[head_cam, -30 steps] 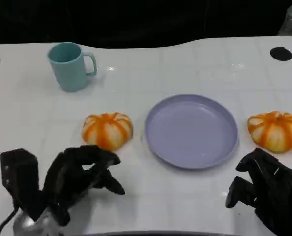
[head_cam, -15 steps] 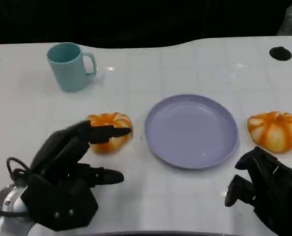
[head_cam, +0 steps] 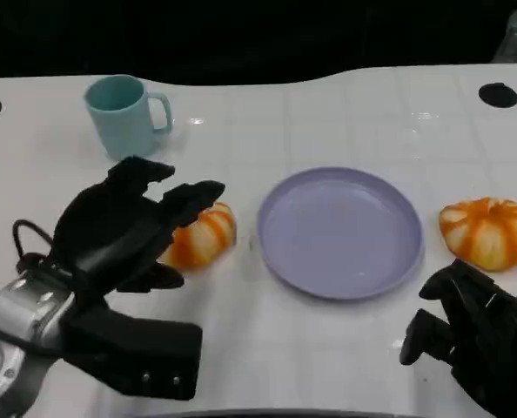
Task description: Grasp the bread from the table and place it into the plate.
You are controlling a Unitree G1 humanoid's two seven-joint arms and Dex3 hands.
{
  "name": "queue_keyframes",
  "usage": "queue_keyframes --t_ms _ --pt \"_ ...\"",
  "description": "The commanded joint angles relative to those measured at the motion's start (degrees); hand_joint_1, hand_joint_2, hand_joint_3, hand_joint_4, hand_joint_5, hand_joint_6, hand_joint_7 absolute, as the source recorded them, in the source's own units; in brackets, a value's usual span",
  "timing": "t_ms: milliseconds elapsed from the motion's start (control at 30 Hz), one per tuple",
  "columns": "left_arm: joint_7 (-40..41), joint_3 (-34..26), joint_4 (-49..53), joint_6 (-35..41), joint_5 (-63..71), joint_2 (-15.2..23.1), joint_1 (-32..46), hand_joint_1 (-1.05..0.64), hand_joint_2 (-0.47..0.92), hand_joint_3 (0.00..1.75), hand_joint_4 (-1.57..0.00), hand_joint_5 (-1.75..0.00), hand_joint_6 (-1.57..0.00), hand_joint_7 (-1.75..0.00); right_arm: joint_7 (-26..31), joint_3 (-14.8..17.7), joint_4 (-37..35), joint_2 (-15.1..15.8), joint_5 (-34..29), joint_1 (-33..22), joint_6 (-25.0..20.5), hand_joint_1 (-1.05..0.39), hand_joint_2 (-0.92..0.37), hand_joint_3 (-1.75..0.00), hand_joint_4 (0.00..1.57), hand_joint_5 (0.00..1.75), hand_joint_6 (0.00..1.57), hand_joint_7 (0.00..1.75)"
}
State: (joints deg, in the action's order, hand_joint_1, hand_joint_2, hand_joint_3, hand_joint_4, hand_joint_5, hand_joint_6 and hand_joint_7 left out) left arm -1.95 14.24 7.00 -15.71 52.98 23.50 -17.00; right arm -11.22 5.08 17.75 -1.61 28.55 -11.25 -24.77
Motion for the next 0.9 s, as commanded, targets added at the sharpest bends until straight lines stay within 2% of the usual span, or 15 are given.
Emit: queue_keyframes --t_ms 33,167,467,900 --pt "-1.61 2.68 4.13 3.42 0.74 0.36 -3.80 -0.23 0.68 0.00 0.00 -0.33 -0.25 0.00 0.32 0.35 0.45 0.59 0.29 -0.17 -0.37 -0.60 -0.92 -0.15 0.72 1.75 0.59 1.60" --pt "-1.23 4.96 7.60 4.68 0.53 0.18 -6.19 -0.19 0.68 0.00 0.00 -0.31 -0.26 0.00 0.16 0.32 0.54 0.58 0.40 -0.32 -0.33 -0.60 -0.92 -0.16 0.73 1.75 0.60 1.60" --pt "-2.19 10.09 26.82 5.97 -2.77 -4.15 -16.45 -0.12 0.74 0.01 0.00 -0.20 -0.22 0.00 0.16 0.34 1.07 0.61 0.53 -0.88 -0.78 -0.60 -0.92 -0.15 0.72 1.75 0.59 1.60" --pt "1.15 16.02 51.23 6.93 -4.41 -10.86 -29.37 -0.25 0.76 0.01 -0.01 -0.15 -0.17 0.00 -0.12 0.47 1.80 0.72 0.98 -1.67 -1.13 -0.62 -0.92 -0.11 0.73 1.73 0.64 1.54"
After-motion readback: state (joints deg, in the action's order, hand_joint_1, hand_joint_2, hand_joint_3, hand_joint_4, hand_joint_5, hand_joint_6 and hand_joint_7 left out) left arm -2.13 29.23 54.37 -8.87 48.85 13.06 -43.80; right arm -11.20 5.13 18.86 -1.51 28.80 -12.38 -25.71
